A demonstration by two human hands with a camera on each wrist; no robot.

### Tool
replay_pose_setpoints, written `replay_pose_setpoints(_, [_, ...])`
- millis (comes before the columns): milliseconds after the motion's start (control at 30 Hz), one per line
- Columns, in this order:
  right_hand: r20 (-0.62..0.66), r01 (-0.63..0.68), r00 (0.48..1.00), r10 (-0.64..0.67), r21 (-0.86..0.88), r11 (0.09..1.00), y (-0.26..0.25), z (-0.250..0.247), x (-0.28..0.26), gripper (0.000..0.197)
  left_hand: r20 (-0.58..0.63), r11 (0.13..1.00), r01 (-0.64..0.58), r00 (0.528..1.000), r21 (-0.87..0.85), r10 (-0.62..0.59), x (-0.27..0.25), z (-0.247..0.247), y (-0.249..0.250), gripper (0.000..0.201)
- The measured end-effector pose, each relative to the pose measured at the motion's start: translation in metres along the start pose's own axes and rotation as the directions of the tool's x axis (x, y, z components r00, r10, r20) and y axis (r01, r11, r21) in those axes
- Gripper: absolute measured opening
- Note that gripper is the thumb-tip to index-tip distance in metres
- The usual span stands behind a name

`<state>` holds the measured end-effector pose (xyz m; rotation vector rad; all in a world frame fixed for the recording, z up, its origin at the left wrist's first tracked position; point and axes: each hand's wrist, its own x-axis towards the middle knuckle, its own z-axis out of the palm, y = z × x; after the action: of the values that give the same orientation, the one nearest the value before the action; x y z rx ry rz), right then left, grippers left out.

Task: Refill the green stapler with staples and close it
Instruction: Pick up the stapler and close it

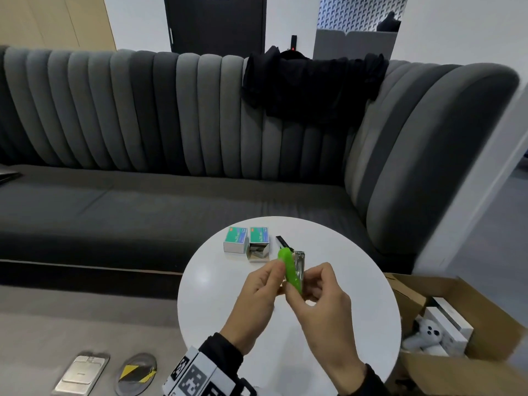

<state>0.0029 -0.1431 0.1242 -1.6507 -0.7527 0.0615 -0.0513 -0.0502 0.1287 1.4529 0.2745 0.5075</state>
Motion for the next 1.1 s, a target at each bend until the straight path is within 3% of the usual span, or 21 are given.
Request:
replay_pose_setpoints(100, [-0.007, 0.101, 0.994, -0.107, -0.267, 0.958, 0.005, 0.005, -0.003, 0.019, -0.027, 0.998, -0.059, 0.998, 0.025, 0.060, -0.004, 0.007, 0.001, 0.034])
replay_pose_setpoints(167, [0.052, 0.133, 0.991, -0.122, -0.345, 0.929, 0.007, 0.008, -0.006, 0.018, -0.079, 0.997, -0.065, 0.995, 0.035, 0.068, -0.005, 0.011, 0.000, 0.018])
replay_pose_setpoints(267, [0.135, 0.089, 0.989, -0.063, -0.200, 0.976, 0.006, 0.003, -0.005, 0.019, -0.161, 0.997, -0.067, 0.984, 0.040, 0.072, -0.004, 0.009, -0.003, 0.010])
replay_pose_setpoints(400, [0.230, -0.189, 0.962, 0.150, 0.159, 0.969, 0.005, -0.006, 0.003, 0.012, -0.189, 0.996, -0.075, 0.978, 0.055, 0.085, -0.003, 0.004, -0.007, 0.012])
replay_pose_setpoints(633, [0.329, -0.268, 0.928, 0.176, 0.261, 0.927, 0.007, -0.006, 0.012, 0.027, -0.144, 0.991, -0.095, 0.984, 0.097, 0.108, -0.006, 0.002, -0.009, 0.015])
replay_pose_setpoints(767, [0.311, -0.251, 0.935, 0.168, 0.249, 0.936, 0.010, -0.003, 0.015, 0.023, -0.133, 0.982, -0.115, 0.982, 0.150, 0.135, -0.008, -0.001, -0.012, 0.016])
replay_pose_setpoints(933, [0.335, -0.216, 0.933, 0.132, 0.227, 0.950, 0.010, 0.000, 0.012, 0.026, -0.034, 0.974, -0.118, 0.991, 0.192, 0.127, -0.008, -0.005, -0.010, 0.025])
replay_pose_setpoints(1100, [0.338, -0.202, 0.933, 0.122, 0.215, 0.955, 0.013, 0.004, 0.013, 0.027, -0.085, 0.959, -0.096, 0.989, 0.268, 0.123, -0.003, -0.003, -0.014, 0.031])
